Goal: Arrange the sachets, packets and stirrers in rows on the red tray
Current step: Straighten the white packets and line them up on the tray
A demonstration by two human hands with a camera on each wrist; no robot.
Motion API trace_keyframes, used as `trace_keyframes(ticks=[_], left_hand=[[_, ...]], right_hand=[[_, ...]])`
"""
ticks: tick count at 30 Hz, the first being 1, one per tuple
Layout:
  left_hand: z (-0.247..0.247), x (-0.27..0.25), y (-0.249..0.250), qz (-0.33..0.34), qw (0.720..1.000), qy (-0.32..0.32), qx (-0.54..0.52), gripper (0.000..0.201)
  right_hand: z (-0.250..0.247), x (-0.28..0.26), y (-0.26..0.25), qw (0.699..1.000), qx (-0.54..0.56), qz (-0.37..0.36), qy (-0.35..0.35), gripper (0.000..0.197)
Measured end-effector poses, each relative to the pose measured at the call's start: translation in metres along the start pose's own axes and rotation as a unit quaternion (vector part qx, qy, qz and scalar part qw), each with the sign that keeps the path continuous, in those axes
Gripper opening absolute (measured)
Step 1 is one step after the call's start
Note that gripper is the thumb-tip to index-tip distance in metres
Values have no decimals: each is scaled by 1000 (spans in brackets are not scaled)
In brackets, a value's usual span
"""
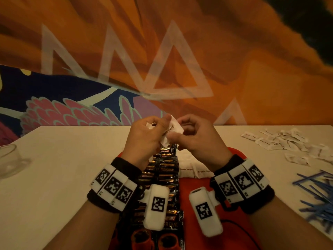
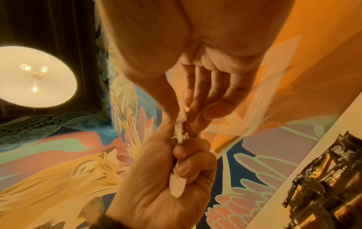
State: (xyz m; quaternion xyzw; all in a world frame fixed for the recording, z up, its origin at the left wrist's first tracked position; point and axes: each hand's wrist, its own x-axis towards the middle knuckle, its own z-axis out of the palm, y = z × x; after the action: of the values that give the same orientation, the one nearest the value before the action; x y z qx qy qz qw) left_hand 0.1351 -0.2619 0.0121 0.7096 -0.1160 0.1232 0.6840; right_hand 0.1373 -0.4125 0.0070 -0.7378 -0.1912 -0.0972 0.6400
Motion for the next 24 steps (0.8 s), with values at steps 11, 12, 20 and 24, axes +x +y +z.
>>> trace_keyframes(ticks=[11,12,20,24], left_hand=[[0,1,-1,-6,1000,9,5,25],[-1,2,-1,-8,1000,17,0,22],[-6,3,-5,-23,998,-21,-58,15],[-1,3,-8,-30,997,-19,-62,25]], right_hand=[[-8,3,-5,982,171,78,32,12],[-8,3,-3,987,141,75,16,17],[-14,7,-3,979,164,63,108,7],[-11,6,-2,973,204,73,83,4]])
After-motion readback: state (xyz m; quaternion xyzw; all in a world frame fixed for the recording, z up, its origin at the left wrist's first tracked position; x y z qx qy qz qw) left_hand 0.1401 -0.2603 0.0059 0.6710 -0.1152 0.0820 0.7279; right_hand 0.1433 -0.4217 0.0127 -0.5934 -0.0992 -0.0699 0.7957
